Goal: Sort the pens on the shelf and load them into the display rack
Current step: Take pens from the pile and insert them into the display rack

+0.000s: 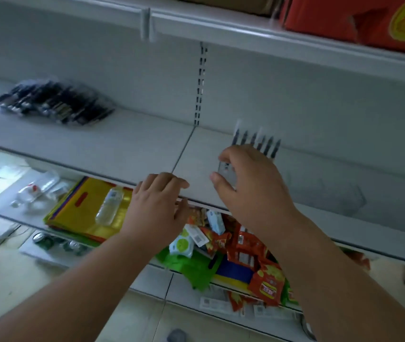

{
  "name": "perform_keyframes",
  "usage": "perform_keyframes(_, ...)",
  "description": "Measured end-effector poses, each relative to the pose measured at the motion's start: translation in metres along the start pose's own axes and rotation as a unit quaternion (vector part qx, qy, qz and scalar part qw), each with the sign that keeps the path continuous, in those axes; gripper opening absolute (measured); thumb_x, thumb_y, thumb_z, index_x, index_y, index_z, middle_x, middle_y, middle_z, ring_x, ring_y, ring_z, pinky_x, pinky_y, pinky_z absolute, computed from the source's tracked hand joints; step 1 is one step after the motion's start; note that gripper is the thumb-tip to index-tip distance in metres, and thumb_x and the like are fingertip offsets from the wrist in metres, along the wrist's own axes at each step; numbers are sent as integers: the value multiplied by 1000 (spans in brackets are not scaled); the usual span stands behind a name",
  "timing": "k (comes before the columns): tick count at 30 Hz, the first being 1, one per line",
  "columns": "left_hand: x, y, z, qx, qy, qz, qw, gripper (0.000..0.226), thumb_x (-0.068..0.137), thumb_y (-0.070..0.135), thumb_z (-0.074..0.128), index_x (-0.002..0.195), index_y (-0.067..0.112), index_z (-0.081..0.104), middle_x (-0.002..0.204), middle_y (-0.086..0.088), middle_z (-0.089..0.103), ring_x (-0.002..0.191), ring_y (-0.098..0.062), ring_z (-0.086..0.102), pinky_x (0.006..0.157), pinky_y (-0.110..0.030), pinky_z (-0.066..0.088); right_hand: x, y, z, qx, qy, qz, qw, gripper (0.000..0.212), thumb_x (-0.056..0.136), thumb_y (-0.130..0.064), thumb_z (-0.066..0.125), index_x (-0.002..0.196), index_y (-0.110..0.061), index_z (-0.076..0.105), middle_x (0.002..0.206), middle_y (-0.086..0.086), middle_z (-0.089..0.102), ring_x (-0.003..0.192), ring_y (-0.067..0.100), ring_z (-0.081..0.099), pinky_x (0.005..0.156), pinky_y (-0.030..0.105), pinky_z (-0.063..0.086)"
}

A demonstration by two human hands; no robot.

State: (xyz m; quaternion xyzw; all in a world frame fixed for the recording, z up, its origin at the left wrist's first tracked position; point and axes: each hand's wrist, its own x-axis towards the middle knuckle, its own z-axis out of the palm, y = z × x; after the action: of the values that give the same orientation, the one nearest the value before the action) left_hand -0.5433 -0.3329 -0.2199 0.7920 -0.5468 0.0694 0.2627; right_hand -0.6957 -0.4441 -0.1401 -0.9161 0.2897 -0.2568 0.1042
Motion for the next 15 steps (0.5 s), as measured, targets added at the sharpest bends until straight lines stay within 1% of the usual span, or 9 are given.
perform_keyframes(3,-24,-16,-14,44,2,-50,998,37,84,38,47,113,23,64,111,2,63,109,-24,52,89,-41,45,7,-18,9,14,-33,-30,999,32,94,-36,59,120,-17,58,117,2,58,107,20,54,90,40,46)
perform_keyframes(6,-47,-36,-29,77,4,-87,993,36,82,38,49,110,23,65,109,1,63,106,-28,55,88,-43,46,11,-45,19,38,-31,-45,998,33,93,-36,60,119,-18,59,115,2,58,105,21,55,88,37,45)
perform_keyframes(8,-58,-51,-38,72,4,-114,991,37,82,39,48,111,23,65,108,0,63,105,-30,56,88,-46,47,15,-65,27,38,-33,-62,997,33,92,-37,61,119,-18,60,114,2,58,104,21,55,87,39,46)
perform_keyframes(10,-67,-62,-43,75,4,-127,989,38,84,41,45,111,23,65,109,1,62,106,-28,56,89,-46,46,14,-80,32,37,-53,-66,996,34,91,-38,62,119,-18,59,114,3,58,103,22,55,87,41,47)
perform_keyframes(12,-86,-88,-63,71,13,-139,988,38,84,42,44,110,24,65,109,2,62,106,-26,56,88,-44,46,20,-115,43,32,-47,-84,995,35,90,-39,63,119,-19,59,114,3,57,104,22,54,87,41,48)
perform_keyframes(15,-92,-109,-76,74,19,-133,988,36,85,41,44,110,25,65,107,4,62,104,-25,57,87,-41,45,27,-135,50,28,-56,-78,995,39,92,-44,58,125,-24,56,120,-1,52,109,18,50,91,38,44)
